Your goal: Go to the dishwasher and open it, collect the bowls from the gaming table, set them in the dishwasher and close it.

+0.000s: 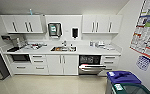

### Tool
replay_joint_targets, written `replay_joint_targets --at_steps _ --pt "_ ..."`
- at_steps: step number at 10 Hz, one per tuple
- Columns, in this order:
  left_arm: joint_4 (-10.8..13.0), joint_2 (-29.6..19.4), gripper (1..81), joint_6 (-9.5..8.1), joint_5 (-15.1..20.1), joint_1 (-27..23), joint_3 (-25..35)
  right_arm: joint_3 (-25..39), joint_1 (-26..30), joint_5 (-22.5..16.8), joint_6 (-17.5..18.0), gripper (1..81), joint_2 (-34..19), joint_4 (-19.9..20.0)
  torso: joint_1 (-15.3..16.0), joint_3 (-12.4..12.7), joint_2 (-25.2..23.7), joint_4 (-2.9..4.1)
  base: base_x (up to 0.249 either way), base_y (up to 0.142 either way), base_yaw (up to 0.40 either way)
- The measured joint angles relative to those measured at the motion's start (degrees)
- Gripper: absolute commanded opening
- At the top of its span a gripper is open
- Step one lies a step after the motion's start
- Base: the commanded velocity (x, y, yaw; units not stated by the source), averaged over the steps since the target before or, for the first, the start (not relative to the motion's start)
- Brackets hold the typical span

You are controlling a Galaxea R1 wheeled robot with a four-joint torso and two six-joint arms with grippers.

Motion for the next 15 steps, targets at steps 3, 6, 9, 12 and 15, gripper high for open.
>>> replay_joint_targets --at_steps 3,6,9,12,15 --pt "0.02 -0.02 1.0 0.0 0.06 0.2 0.0 0.02 -0.22 -0.11 0.01 1.0 0.43 0.0 -0.04 0.02 0.0 0.0 0.096 0.0 0.0" --pt "0.02 -0.06 1.0 0.0 0.02 0.18 -0.05 0.02 -0.33 -0.06 0.01 1.0 0.5 0.0 -0.11 0.02 -0.02 0.0 0.11 0.0 0.0" --pt "0.02 0.24 1.0 0.0 -0.16 0.02 -0.05 -0.15 0.28 0.09 0.0 1.0 -0.05 -0.02 -0.13 0.02 0.0 0.0 0.127 0.0 0.0" --pt "0.02 -0.37 1.0 0.01 0.09 0.09 0.0 -0.09 -0.11 -0.02 0.01 1.0 0.61 -0.06 -0.11 0.0 0.02 0.0 0.127 0.0 0.0" --pt "0.0 -0.13 1.0 0.0 -0.02 0.0 -0.21 -0.04 -0.05 -0.13 0.0 1.0 0.52 -0.06 -0.15 0.02 0.0 0.0 0.127 0.0 0.0"
